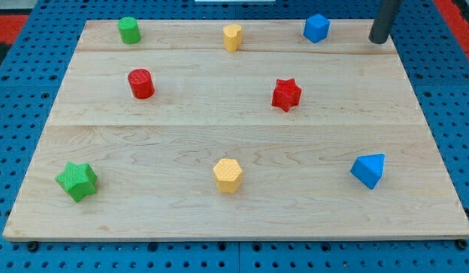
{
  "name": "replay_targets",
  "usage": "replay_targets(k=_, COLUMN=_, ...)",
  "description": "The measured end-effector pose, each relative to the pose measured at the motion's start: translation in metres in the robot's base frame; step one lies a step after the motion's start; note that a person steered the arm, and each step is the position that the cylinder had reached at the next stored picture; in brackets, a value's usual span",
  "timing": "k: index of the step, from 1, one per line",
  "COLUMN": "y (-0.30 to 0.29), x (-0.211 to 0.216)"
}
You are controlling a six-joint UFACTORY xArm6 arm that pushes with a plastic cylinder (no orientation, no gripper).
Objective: Move blue cube slightly down
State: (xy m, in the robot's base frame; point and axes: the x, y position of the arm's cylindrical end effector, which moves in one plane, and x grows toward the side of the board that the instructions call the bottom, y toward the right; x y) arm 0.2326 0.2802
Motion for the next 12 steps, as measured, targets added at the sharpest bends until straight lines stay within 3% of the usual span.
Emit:
replay_targets(k=1, y=0.042, x=-0.04)
replay_targets(k=3, y=-0.024, x=-0.041)
replay_targets(k=4, y=-0.024, x=-0.041)
replay_targets(k=8, y=-0.166, x=-0.04)
replay_targets(k=10, y=-0.113, x=-0.001)
replay_targets(k=12, y=-0.18, x=0.012)
